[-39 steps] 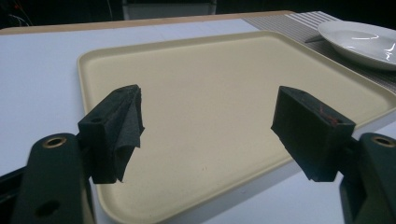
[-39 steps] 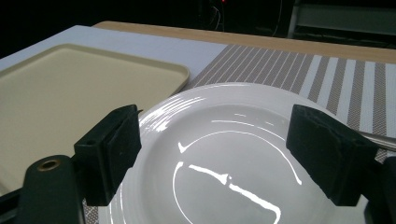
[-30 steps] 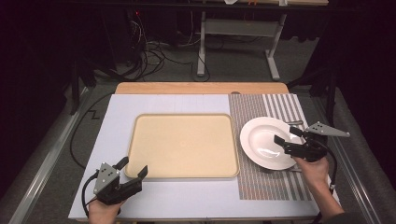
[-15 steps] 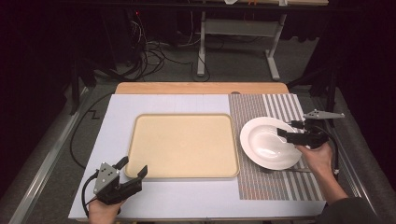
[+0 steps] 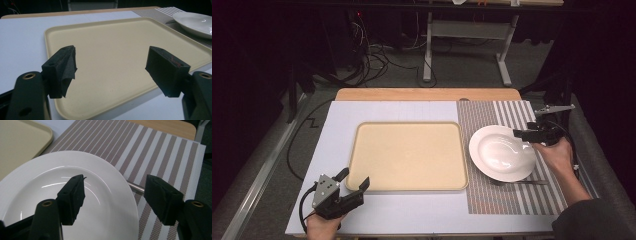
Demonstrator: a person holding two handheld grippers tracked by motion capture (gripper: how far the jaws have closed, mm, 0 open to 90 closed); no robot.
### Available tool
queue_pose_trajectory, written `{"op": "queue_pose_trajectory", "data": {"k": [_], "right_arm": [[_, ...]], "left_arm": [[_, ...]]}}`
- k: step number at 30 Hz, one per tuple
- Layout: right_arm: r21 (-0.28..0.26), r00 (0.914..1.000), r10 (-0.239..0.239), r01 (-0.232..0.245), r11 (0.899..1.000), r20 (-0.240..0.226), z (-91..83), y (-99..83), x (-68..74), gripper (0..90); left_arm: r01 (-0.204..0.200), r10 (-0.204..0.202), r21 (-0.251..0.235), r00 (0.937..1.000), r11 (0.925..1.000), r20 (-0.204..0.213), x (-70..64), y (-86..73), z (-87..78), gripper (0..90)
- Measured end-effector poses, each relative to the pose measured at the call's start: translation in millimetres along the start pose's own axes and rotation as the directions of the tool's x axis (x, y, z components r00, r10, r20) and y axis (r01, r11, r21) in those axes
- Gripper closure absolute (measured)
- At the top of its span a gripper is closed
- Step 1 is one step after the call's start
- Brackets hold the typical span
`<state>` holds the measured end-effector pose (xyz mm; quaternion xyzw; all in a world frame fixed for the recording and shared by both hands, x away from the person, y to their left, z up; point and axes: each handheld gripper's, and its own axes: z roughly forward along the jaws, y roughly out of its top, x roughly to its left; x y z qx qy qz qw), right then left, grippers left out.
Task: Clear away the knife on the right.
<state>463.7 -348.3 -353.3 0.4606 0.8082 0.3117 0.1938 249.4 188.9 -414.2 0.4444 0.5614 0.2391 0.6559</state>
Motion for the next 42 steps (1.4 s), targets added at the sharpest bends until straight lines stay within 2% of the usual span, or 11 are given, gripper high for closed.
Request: {"op": "queue_pose_trajectory", "data": {"k": [4,8,10,13,15,18,19,24,29,36,42], "right_arm": [[0.045,0.9998,0.002,-0.003,0.999,0.02,6.8,4.6,-7.3,36.3],[0.069,0.9998,0.015,-0.015,0.998,0.011,12.4,6.8,-14.8,40.2],[0.109,0.9995,0.03,-0.031,0.994,0.011,19.6,8.0,-22.5,41.3],[0.132,0.9988,0.042,-0.044,0.99,0.024,24.5,9.5,-29.7,43.1],[0.131,0.9984,0.042,-0.046,0.99,0.038,26.7,10.0,-33.9,43.9],[0.16,0.9981,0.04,-0.047,0.986,0.047,30.3,11.6,-37.9,44.2],[0.189,0.9984,0.031,-0.039,0.981,0.046,34.4,13.6,-41.0,45.5],[0.204,0.998,0.025,-0.036,0.978,0.059,41.0,14.6,-45.7,47.0],[0.239,0.9969,0.049,-0.062,0.969,0.062,51.3,7.8,-57.7,49.1],[0.26,0.9982,0.038,-0.049,0.964,0.047,60.5,4.6,-59.1,49.9],[0.258,0.9986,0.018,-0.031,0.966,0.049,65.4,5.5,-57.3,49.9]], "left_arm": [[-0.003,0.003,0.003,1.0,1.0,0.0,-0.2,-0.3,-0.3,25.3],[-0.002,0.002,0.001,1.0,1.0,-0.002,-0.2,-0.4,-0.4,25.3],[-0.003,0.003,0.001,1.0,1.0,-0.004,-0.1,-0.5,-0.4,25.3],[-0.002,0.002,-0.001,1.0,1.0,-0.007,0.0,-0.5,-0.7,25.3],[0.0,0.0,-0.003,1.0,1.0,-0.009,0.1,-0.5,-0.8,25.3],[0.0,0.0,-0.003,0.9999,1.0,-0.011,0.1,-0.6,-0.9,25.3],[0.0,0.0,-0.003,0.9999,1.0,-0.013,0.2,-0.7,-1.0,25.2],[-0.004,0.004,-0.002,0.9999,1.0,-0.016,0.3,-0.7,-1.6,25.3],[-0.003,0.003,-0.002,0.9998,1.0,-0.018,0.4,-1.0,-2.0,25.2],[-0.001,0.001,-0.002,0.9997,1.0,-0.024,1.1,-1.0,-2.1,25.1],[0.0,0.0,-0.002,0.9997,1.0,-0.026,1.5,-1.1,-2.4,25.0]]}}
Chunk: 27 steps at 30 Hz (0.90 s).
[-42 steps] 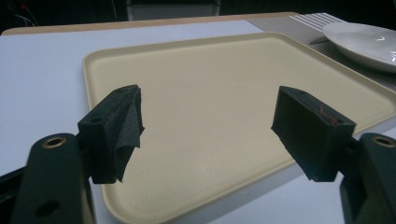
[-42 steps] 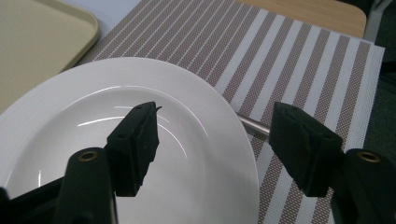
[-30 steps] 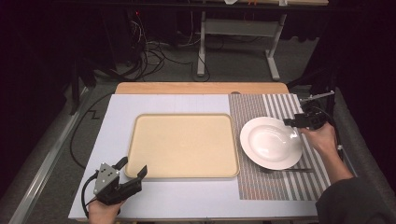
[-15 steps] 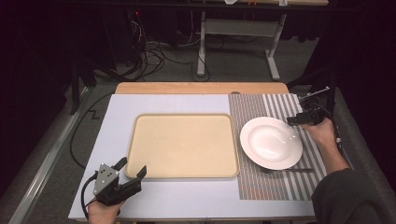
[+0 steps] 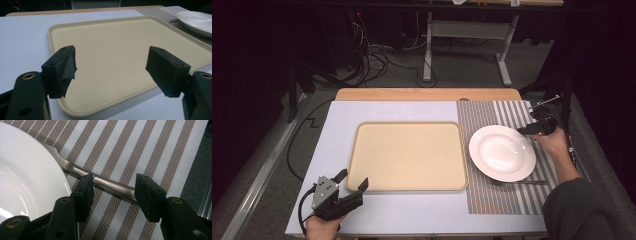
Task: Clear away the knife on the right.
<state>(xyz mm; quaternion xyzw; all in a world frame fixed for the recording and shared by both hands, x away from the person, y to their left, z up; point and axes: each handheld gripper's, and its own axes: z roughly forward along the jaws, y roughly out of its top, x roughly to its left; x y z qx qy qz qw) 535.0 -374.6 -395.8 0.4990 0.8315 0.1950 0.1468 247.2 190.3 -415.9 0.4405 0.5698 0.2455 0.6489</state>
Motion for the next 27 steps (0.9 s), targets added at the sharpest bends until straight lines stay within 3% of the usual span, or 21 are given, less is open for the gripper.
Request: {"op": "queue_pose_trajectory", "data": {"k": [10,17,27], "right_arm": [[0.005,0.9998,-0.021,0.021,1.0,0.004,8.3,-0.4,-1.7,47.4],[0.023,0.9978,-0.066,0.066,0.998,0.005,12.3,4.2,-1.2,47.2],[0.011,0.9987,-0.049,0.049,0.999,-0.014,13.0,3.2,-3.2,46.8]], "left_arm": [[0.003,-0.003,-0.001,1.0,1.0,0.0,0.0,0.1,0.1,25.0],[0.003,-0.003,-0.003,1.0,1.0,-0.002,0.2,0.1,0.3,25.0],[0.0,0.0,-0.005,1.0,1.0,-0.003,0.3,0.3,-0.5,25.0]]}}
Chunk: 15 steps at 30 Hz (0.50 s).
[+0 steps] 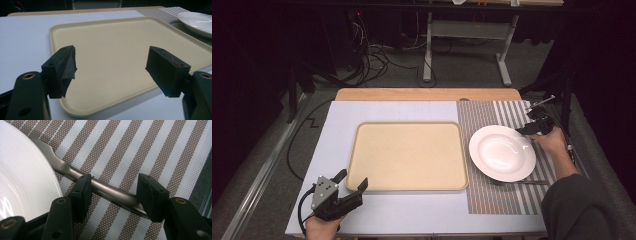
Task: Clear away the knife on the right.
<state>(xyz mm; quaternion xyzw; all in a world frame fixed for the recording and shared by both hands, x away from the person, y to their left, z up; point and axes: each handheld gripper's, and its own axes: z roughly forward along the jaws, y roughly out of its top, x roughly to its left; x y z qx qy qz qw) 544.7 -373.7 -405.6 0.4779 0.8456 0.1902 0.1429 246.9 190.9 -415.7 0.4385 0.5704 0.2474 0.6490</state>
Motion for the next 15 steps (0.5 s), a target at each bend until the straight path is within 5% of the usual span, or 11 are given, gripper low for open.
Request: {"op": "queue_pose_trajectory", "data": {"k": [4,8,15], "right_arm": [[-0.006,0.9997,0.011,-0.012,1.0,-0.021,1.1,-1.2,-3.1,44.8],[-0.004,0.9946,0.072,-0.073,0.997,-0.074,2.8,-3.4,-8.6,45.1],[-0.001,0.9929,0.097,-0.098,0.995,-0.069,1.6,-5.0,-6.8,48.9]], "left_arm": [[0.0,0.0,0.0,1.0,1.0,-0.001,0.0,-0.2,0.5,25.0],[0.0,0.0,-0.002,1.0,1.0,-0.002,0.2,-0.1,0.7,25.0],[-0.001,0.001,-0.004,1.0,1.0,0.0,-0.2,0.1,-0.2,25.0]]}}
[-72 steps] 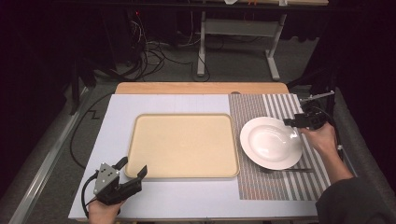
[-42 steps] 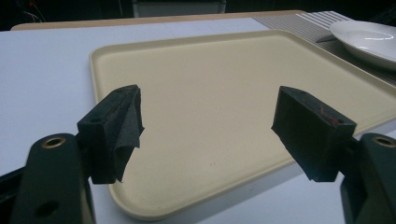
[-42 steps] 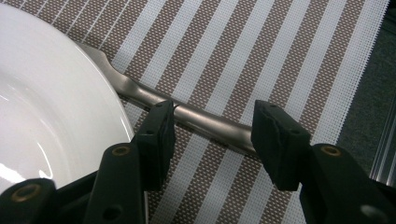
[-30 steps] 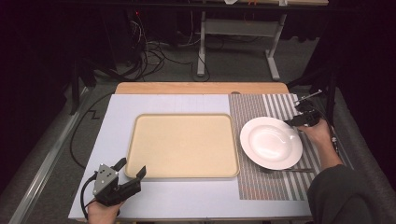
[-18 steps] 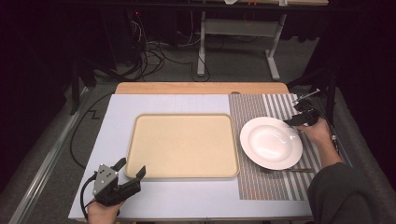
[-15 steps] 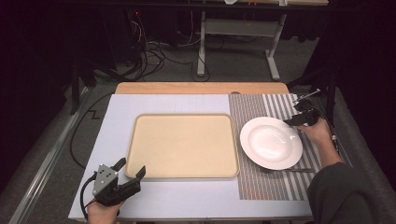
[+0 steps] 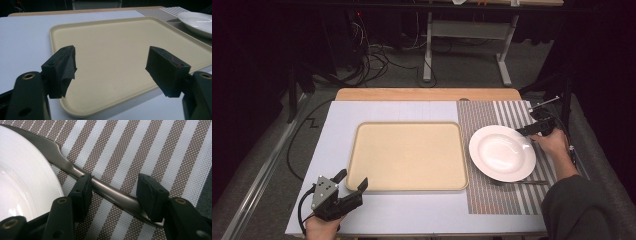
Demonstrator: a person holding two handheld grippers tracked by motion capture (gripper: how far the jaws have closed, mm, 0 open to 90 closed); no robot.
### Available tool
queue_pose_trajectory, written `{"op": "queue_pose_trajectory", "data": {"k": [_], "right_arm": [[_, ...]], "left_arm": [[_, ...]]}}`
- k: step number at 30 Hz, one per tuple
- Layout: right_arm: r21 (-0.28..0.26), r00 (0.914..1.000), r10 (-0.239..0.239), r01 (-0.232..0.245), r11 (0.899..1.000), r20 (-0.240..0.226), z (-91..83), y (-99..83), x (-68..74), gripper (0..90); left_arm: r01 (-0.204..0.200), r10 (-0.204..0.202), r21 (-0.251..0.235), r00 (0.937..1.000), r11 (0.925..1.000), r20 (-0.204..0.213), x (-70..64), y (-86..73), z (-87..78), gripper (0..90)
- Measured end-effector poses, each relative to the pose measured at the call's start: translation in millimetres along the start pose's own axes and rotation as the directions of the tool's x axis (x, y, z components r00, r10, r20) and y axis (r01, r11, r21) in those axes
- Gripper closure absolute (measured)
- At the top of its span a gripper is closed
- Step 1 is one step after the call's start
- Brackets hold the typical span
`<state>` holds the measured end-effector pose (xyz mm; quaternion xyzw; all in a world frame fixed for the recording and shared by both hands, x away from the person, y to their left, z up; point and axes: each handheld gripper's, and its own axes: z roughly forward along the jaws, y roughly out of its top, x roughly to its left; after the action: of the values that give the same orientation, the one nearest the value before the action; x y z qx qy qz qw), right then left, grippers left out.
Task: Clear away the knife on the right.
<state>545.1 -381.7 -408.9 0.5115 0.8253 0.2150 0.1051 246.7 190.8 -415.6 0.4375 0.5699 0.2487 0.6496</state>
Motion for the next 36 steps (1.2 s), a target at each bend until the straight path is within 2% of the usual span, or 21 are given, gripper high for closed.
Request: {"op": "queue_pose_trajectory", "data": {"k": [1,13,23,26,28,33,35,36], "right_arm": [[0.006,1.0,0.009,-0.009,1.0,0.002,-0.8,-0.2,1.2,52.5],[0.011,0.9994,0.032,-0.032,0.999,-0.011,-4.2,-4.2,6.4,66.1],[-0.011,0.9991,0.043,-0.043,0.999,0.0,-4.4,-7.6,7.4,65.5],[-0.007,0.9992,0.032,-0.032,0.999,0.021,-4.8,-6.7,10.2,66.8],[-0.004,0.9985,0.016,-0.016,1.0,0.053,-5.7,-6.7,13.1,68.9],[0.004,0.9977,0.031,-0.031,0.999,0.061,-6.8,-7.3,13.0,69.6],[0.003,0.9973,0.024,-0.024,1.0,0.069,-6.8,-7.8,13.2,69.5],[0.005,0.9975,0.018,-0.018,1.0,0.069,-6.6,-8.1,13.3,66.5]], "left_arm": [[0.0,0.0,-0.001,1.0,1.0,0.001,-0.1,0.0,-0.1,25.0],[-0.003,0.003,-0.003,1.0,1.0,0.005,-1.1,0.2,-0.6,25.0],[-0.007,0.007,-0.001,0.9999,1.0,0.009,-1.7,-0.1,-0.6,24.9],[-0.002,0.002,-0.004,1.0,1.0,0.008,-1.7,0.3,-1.0,24.9],[-0.004,0.004,-0.005,1.0,1.0,0.008,-1.6,0.3,-1.3,24.9],[-0.004,0.004,-0.008,1.0,1.0,0.008,-2.0,0.3,-1.6,24.9],[-0.005,0.005,-0.007,1.0,1.0,0.008,-2.2,0.1,-1.3,24.9],[-0.007,0.007,-0.006,0.9999,1.0,0.008,-2.0,0.0,-1.2,24.9]]}}
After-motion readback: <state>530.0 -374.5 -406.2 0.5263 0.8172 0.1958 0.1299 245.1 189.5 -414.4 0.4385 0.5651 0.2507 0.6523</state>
